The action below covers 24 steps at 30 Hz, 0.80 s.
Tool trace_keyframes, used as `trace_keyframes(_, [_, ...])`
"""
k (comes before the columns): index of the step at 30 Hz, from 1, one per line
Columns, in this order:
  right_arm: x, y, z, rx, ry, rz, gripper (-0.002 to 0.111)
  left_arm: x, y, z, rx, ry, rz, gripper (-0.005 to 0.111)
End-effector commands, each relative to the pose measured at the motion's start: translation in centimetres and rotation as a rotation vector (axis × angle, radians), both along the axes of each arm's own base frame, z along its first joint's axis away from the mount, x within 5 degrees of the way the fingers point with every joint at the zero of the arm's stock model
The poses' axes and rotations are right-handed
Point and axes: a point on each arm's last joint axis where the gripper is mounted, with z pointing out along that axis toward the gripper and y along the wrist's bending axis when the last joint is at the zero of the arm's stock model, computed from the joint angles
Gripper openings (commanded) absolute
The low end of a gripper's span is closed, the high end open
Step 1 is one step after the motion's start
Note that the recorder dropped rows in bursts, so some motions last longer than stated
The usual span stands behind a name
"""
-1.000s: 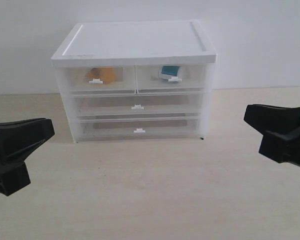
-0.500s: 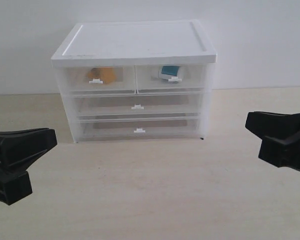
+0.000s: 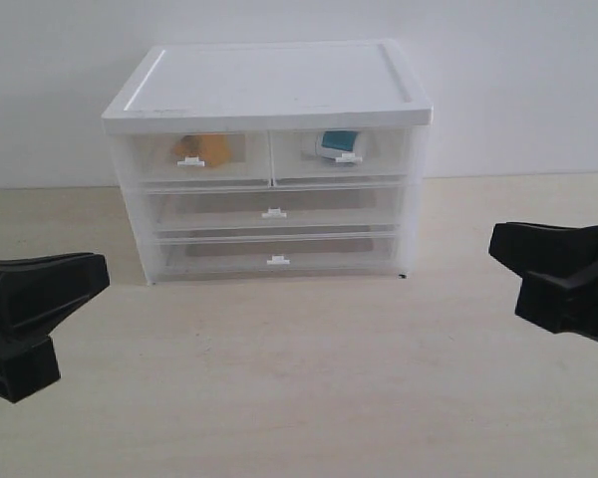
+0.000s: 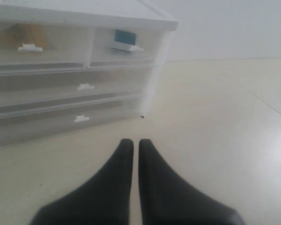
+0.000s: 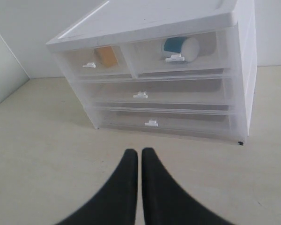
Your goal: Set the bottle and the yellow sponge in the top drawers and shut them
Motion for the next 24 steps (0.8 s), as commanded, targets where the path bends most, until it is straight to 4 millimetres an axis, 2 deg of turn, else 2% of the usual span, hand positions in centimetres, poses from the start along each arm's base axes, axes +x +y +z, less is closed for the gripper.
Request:
trace_keyframes(1, [0.0, -0.1, -0.1, -0.006, -0.004, -0.002, 0.000, 0.4, 2.0, 0.8, -0.046, -0.033, 0.119, 0.004])
trace_keyframes(8, [0.0, -0.1, -0.1, -0.006, -0.004, -0.002, 0.000, -0.2, 5.7, 2.7, -0.130, -0.121, 0.320, 0.004])
trace_keyframes(14, [0.0, -0.1, -0.1, -0.006, -0.004, -0.002, 0.000, -3.4, 8.5, 4.2, -0.182, -0.268, 0.453, 0.004])
trace_keyframes(19, [0.0, -0.1, -0.1, -0.006, -0.004, -0.002, 0.000, -5.1, 10.5, 2.7, -0.192, -0.377, 0.640, 0.004])
trace_keyframes(24, [0.0, -0.1, -0.1, -0.006, -0.004, -0.002, 0.000, -5.9, 11.3, -0.2, -0.189, -0.416, 0.736, 0.004])
